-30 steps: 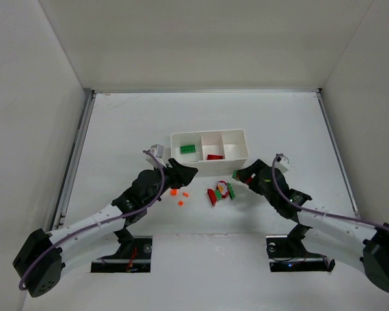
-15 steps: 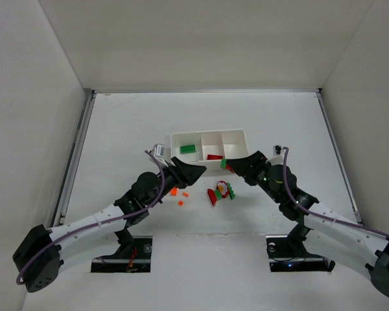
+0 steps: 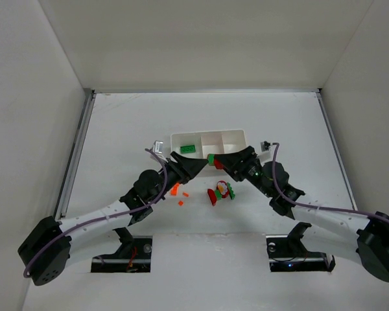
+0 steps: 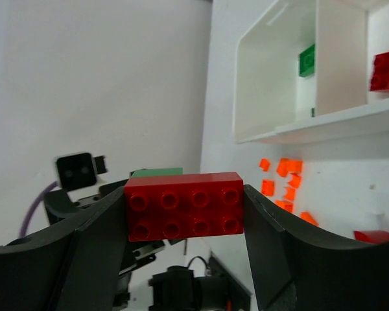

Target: Sort the legos into containers by color

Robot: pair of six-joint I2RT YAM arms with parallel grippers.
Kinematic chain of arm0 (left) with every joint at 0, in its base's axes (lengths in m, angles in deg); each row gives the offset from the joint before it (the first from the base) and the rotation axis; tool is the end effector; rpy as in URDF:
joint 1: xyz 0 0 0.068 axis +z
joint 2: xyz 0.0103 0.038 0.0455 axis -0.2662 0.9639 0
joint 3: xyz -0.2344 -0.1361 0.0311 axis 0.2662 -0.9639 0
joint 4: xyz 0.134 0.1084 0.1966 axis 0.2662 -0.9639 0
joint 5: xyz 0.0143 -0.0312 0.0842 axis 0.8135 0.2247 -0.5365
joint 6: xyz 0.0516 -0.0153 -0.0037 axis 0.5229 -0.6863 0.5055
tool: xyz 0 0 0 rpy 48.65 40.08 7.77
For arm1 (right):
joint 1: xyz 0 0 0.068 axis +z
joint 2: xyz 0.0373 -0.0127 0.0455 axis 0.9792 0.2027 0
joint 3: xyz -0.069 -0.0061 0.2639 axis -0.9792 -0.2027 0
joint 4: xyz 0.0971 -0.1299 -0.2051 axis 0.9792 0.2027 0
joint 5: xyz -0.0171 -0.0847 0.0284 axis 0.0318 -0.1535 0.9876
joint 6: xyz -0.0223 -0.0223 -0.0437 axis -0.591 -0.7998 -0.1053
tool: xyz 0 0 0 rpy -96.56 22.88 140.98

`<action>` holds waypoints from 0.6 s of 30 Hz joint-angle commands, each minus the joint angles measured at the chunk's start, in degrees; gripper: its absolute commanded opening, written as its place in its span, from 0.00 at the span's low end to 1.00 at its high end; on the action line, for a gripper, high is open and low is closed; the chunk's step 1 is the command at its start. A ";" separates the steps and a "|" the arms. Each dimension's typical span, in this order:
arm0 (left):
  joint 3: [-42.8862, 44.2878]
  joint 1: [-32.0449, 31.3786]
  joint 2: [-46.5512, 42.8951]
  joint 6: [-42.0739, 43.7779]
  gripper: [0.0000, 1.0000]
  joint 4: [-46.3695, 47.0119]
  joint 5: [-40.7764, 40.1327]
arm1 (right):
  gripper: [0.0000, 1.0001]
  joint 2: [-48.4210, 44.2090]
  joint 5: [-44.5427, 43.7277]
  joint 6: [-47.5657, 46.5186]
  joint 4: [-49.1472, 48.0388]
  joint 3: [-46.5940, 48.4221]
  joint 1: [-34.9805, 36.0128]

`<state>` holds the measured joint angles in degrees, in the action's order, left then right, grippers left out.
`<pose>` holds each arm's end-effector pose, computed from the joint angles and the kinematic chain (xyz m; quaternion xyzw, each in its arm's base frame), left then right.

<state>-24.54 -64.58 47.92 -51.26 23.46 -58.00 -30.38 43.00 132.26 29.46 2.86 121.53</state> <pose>0.1402 -0.1574 0.2538 -0.0993 0.6450 -0.6055 0.4555 0.1652 0.1512 0.2361 0.2106 0.7079 0.5520 0.3870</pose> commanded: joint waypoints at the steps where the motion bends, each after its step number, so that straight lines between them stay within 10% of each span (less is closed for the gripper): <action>1: 1.70 0.85 1.13 -3.08 0.61 7.31 1.11 | 0.48 1.17 1.63 5.17 -11.10 1.28 0.41; 18: 2.75 3.22 7.64 -8.00 0.47 16.10 3.30 | 0.48 9.70 3.57 10.01 -21.30 1.45 1.82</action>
<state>-24.24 -61.96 55.41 -57.90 33.69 -56.01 -21.11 45.78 140.63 14.97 2.86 122.71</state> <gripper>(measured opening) 0.481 0.703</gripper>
